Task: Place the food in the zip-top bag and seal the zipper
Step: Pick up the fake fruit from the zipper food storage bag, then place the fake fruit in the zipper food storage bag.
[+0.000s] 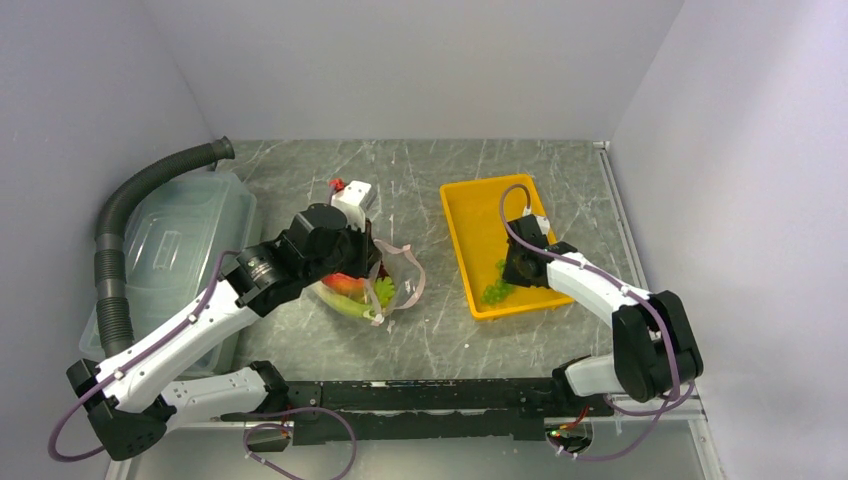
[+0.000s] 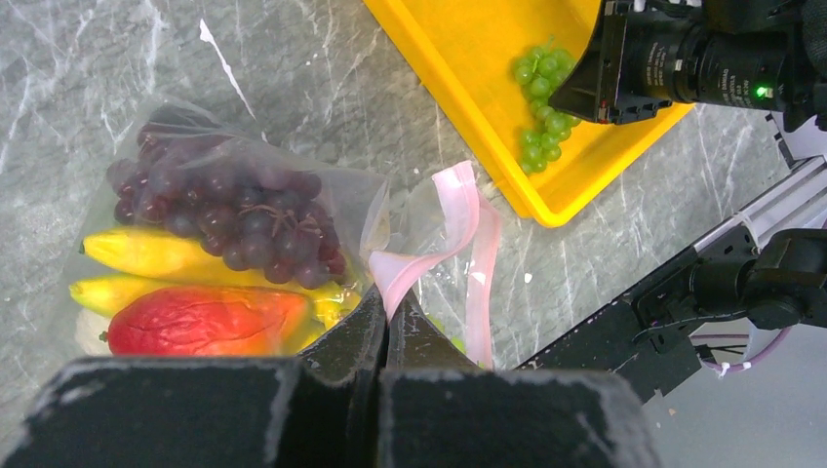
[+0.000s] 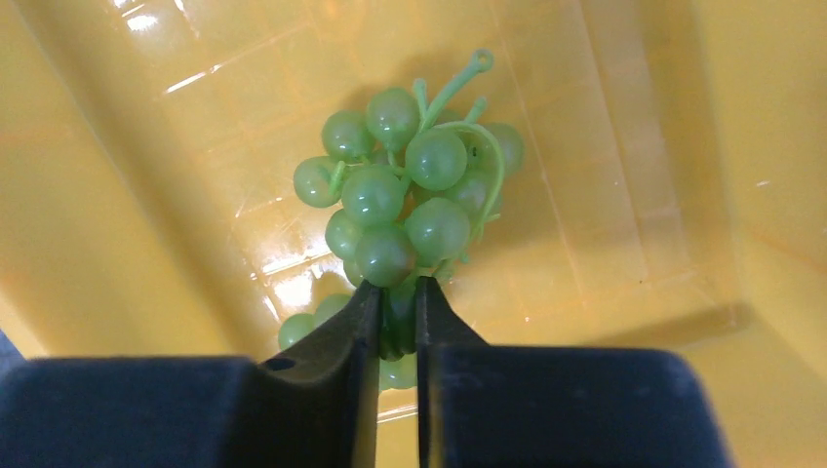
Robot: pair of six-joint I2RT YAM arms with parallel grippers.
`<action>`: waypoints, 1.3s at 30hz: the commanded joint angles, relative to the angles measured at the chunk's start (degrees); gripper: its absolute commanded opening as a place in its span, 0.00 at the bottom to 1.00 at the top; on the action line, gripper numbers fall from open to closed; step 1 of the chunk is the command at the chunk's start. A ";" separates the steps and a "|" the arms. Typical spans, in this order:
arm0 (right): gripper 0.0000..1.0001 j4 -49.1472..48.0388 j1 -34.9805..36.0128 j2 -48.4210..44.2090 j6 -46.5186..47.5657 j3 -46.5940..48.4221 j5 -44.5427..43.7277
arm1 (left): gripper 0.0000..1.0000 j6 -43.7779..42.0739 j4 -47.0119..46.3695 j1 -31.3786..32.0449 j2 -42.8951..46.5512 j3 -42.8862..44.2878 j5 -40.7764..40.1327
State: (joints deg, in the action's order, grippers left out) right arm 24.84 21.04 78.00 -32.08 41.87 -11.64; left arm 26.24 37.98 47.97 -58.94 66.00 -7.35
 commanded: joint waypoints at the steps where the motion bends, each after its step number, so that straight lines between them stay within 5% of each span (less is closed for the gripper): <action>1: 0.05 -0.98 -0.30 -2.20 0.15 -0.07 0.18 | 0.00 0.89 -1.70 -0.09 1.45 0.02 0.39; 21: 0.00 6.97 -0.23 -21.43 4.42 11.40 6.10 | 0.00 3.46 -1.25 -0.08 0.02 1.05 -1.13; 39: 0.00 -4.38 4.08 -33.04 11.62 11.88 32.35 | 0.00 3.64 -1.06 -0.11 -1.87 2.46 -0.55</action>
State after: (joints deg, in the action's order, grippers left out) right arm 27.33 23.35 47.57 -22.46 51.72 12.45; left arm 29.41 38.46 47.97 -60.64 65.91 -7.55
